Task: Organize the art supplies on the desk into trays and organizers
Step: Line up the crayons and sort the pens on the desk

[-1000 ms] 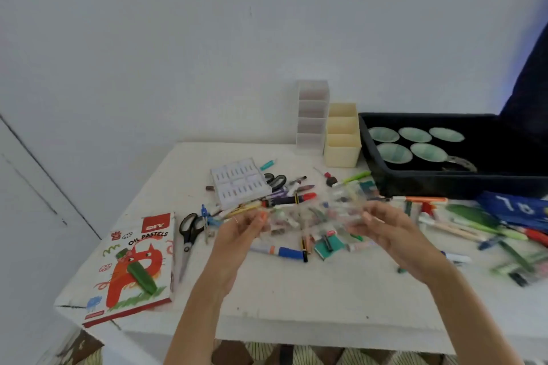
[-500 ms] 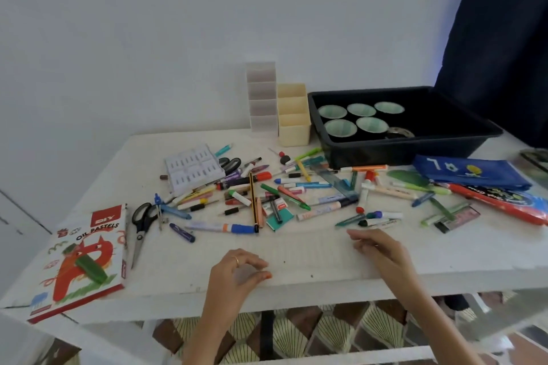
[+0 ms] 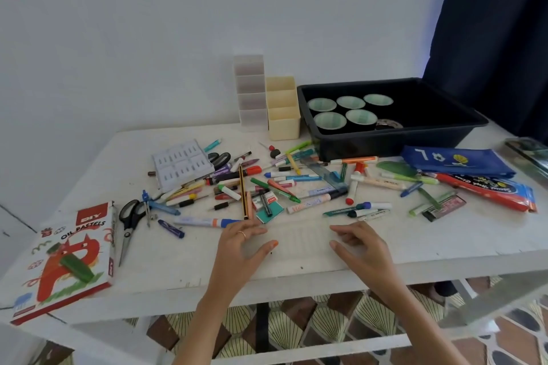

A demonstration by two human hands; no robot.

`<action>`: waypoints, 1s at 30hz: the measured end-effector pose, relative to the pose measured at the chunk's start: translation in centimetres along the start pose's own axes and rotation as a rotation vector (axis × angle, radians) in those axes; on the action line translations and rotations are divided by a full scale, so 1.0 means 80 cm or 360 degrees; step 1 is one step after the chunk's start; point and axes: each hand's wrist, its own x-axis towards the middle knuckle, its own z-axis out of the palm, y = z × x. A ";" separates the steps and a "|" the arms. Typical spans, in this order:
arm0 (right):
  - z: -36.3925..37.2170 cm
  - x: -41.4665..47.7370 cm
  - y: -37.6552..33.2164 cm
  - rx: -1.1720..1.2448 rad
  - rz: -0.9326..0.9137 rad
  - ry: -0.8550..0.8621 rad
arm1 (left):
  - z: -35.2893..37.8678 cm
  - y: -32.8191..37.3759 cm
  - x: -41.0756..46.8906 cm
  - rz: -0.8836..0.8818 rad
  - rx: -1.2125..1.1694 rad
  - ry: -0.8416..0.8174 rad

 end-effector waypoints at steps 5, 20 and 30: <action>0.005 -0.003 0.000 0.0024 0.0004 0.0070 | 0.006 -0.005 -0.004 0.0041 0.0033 0.0044; 0.053 0.064 -0.049 -0.0302 -0.0047 0.0084 | -0.007 -0.008 -0.001 -0.0092 -0.0177 0.0284; 0.093 0.176 -0.065 -0.0714 0.0027 -0.0133 | -0.004 -0.019 0.002 0.0000 -0.0097 0.0288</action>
